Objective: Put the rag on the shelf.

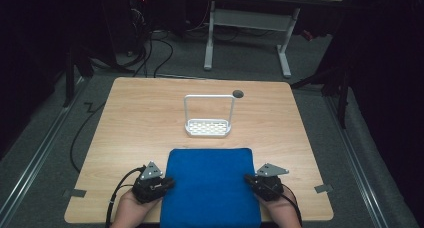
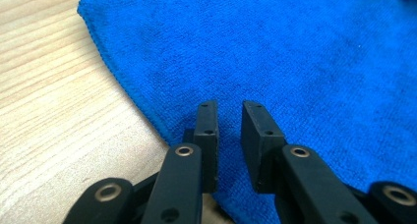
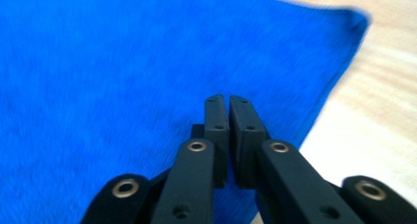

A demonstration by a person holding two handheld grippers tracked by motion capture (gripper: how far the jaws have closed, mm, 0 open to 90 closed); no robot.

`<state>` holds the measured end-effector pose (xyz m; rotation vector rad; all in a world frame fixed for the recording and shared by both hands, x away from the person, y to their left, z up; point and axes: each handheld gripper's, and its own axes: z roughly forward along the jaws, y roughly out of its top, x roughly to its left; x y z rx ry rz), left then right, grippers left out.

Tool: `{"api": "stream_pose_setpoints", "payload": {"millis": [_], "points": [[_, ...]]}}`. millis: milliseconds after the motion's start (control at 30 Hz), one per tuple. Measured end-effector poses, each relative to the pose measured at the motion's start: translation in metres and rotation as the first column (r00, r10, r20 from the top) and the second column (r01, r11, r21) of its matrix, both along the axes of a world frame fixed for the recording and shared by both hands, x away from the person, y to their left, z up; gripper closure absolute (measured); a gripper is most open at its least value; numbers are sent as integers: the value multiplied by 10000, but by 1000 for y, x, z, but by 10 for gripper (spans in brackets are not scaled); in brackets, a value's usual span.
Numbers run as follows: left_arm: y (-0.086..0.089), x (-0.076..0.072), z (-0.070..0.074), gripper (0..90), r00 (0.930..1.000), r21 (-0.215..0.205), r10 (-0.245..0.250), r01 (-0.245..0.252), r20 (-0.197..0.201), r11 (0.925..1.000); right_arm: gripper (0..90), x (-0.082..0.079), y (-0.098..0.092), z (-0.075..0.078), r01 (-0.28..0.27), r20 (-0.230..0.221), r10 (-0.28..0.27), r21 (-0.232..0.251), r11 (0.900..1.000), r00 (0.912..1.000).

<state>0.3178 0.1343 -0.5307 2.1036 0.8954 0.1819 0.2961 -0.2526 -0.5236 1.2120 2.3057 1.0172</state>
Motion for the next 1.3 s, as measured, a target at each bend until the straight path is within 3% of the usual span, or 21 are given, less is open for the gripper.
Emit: {"api": "stream_pose_setpoints", "payload": {"millis": [67, 167, 233, 300, 400, 533, 667, 833, 1000, 1100, 1167, 1200, 1300], "points": [[2, 4, 2, 730, 9990, 53, 203, -206, 392, 9998, 828, 2, -5, 2, 259, 106, -263, 315, 9992, 9996], [11, 15, 6, 672, 9924, -452, 895, -859, 850, 9953, 797, 6, -13, 2, 569, 131, -577, 567, 9968, 9982], [13, 20, 7, 618, 9893, -576, 1181, -1135, 855, 9919, 776, 8, -19, 2, 727, 156, -739, 682, 9950, 9971], [17, 35, 5, 591, 9813, -666, 1726, -1672, 849, 9837, 772, 11, -23, 1, 855, 140, -869, 838, 9928, 9961], [14, 48, 3, 571, 9766, -660, 2019, -1972, 743, 9781, 769, 13, -26, 0, 961, 176, -981, 898, 9913, 9950], [1, 67, -1, 578, 9809, -373, 1863, -1844, 563, 9821, 767, 14, -27, 0, 977, 218, -1001, 911, 9910, 9947], [-9, 81, -5, 635, 9800, -325, 1972, -1963, 253, 9800, 765, 14, -28, 0, 989, 253, -1016, 904, 9910, 9945], [-14, 85, -5, 743, 9803, -264, 1966, -1960, 186, 9802, 677, 20, -23, 1, 1188, 401, -1231, 952, 9883, 9916], [-14, 87, -5, 839, 9813, -239, 1922, -1919, 108, 9811, 587, 38, -17, 2, 1704, 439, -1741, 780, 9823, 9837], [-13, 88, -6, 854, 9817, -366, 1906, -1907, -50, 9810, 518, 60, -17, 3, 2247, 270, -2272, 736, 9716, 9735], [-13, 88, -6, 857, 9820, -365, 1887, -1888, -62, 9813, 529, 71, -18, 0, 2365, 195, -2391, 901, 9674, 9708], [-13, 88, -6, 860, 9819, -372, 1891, -1893, -65, 9812, 529, 77, -17, 0, 2459, -58, -2462, 811, 9659, 9692], [-12, 89, -6, 864, 9821, -430, 1880, -1884, -142, 9811, 573, 86, -12, -4, 2439, -188, -2432, 537, 9683, 9698]]}}
